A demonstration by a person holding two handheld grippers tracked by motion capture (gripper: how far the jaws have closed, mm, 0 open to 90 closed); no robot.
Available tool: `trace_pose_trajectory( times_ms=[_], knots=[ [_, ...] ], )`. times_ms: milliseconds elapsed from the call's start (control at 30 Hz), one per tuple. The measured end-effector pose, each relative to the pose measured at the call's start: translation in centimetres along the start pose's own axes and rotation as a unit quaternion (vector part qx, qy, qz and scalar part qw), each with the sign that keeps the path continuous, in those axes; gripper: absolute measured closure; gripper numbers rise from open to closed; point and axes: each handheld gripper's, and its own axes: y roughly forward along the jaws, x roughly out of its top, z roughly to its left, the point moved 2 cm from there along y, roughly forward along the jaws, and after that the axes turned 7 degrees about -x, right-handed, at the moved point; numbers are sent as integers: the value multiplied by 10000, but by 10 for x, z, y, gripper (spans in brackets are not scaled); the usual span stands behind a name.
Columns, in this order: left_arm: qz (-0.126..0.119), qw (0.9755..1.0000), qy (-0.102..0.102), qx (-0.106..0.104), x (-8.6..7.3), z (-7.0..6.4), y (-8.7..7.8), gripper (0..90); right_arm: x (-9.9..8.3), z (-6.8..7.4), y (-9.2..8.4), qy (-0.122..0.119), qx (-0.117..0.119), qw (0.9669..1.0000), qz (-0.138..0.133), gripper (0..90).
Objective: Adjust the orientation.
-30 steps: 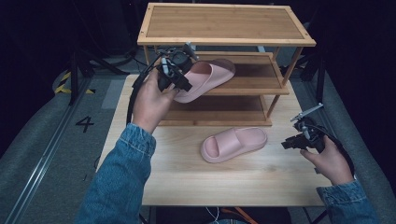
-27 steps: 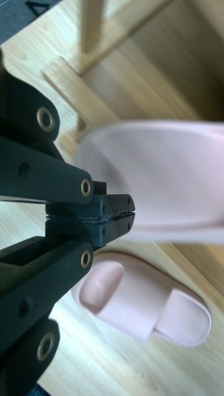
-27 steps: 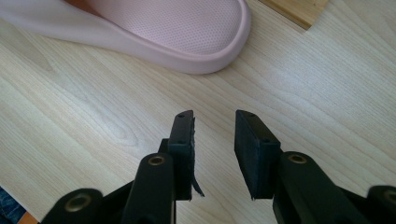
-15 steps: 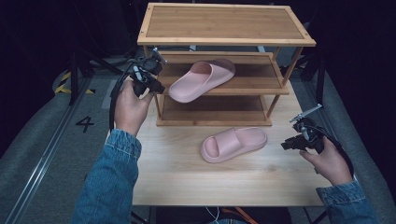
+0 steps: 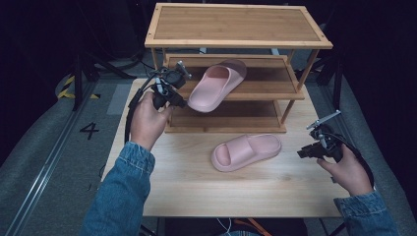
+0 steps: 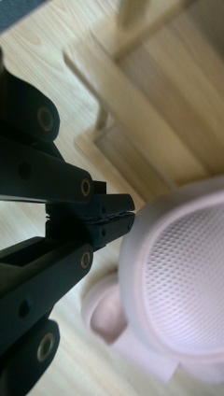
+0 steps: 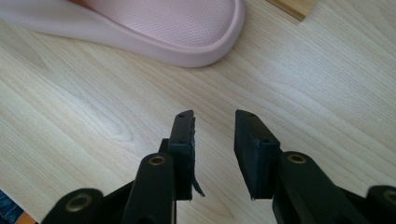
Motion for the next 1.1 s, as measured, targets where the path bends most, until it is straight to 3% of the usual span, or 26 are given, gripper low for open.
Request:
trace_pose_trajectory(
  times_ms=[100,133,200,333,533,667,733,767,800,933,1000,1100],
  knots=[
    [2,9999,134,-75,2,-11,2,871,0,0,-1,-5,-3,10000,-4,684],
    [19,9995,293,-88,4,-18,4,871,0,0,-1,-17,-7,10000,-16,684],
    [10,9991,422,-77,7,-28,8,871,0,0,-1,-20,-11,10000,-27,684],
    [53,9975,656,-246,17,-45,15,871,-1,-1,-1,-28,-18,10000,-27,684],
    [217,9955,808,-444,33,-58,29,871,-1,-1,-2,-5,-18,10000,-26,684],
    [274,9945,846,-557,36,-61,24,871,-2,-3,-3,29,-10,10000,-20,684],
    [281,9928,911,-722,38,-65,19,872,-3,-4,-3,32,-6,10000,-26,684],
    [332,9901,1028,-899,40,-72,15,872,-3,-4,-3,48,0,10000,-13,684],
    [332,9901,1028,-899,40,-72,15,872,-3,-4,-3,48,0,10000,-13,684],
    [558,9818,1448,-1092,52,-91,18,872,-3,-2,-3,28,-8,10000,-15,684],
    [606,9806,1504,-1101,54,-94,20,872,-3,-2,-3,16,-9,10000,-22,684],
    [762,9764,1640,-1182,63,-98,29,874,-3,-2,-4,36,-7,10000,-24,684]
  ],
)
